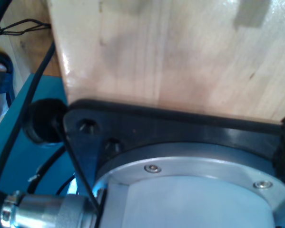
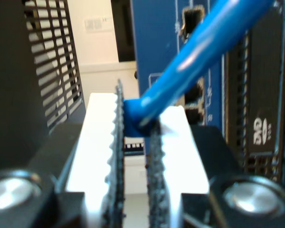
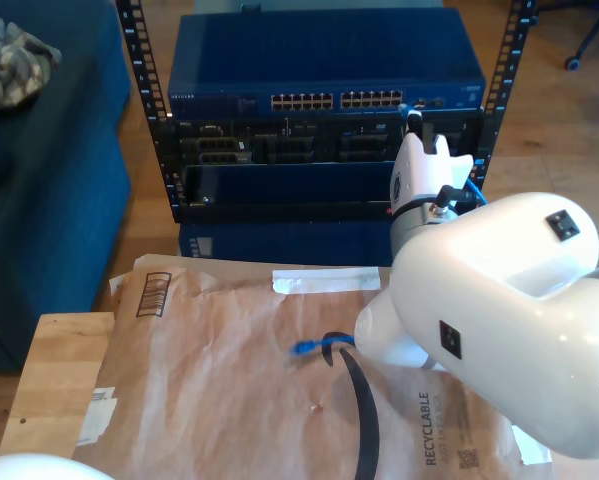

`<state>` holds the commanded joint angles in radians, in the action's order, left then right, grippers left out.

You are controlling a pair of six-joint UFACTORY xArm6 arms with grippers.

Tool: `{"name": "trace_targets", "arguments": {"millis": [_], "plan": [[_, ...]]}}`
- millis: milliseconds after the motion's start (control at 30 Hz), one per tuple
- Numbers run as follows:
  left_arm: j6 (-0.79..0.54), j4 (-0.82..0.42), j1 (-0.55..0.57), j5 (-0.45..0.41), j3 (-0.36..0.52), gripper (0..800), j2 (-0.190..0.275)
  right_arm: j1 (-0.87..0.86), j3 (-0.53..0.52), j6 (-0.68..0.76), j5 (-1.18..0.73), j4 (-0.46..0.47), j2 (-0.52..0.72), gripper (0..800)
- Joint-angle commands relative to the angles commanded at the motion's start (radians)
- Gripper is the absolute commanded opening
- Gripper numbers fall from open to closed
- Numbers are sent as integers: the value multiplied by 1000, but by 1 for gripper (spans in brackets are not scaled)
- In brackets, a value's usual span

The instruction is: Grab the cable and plug it in

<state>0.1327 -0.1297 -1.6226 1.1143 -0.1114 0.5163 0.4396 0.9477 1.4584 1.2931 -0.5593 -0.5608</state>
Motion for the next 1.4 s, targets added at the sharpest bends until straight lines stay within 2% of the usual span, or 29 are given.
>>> {"name": "trace_targets", "arguments": {"millis": [200,1400], "plan": [[0,0,0,0,0,800,0,8,37,-2,2,-84,-14,0],[0,0,-2,0,0,800,0,43,192,-110,8,-86,-138,0]]}}
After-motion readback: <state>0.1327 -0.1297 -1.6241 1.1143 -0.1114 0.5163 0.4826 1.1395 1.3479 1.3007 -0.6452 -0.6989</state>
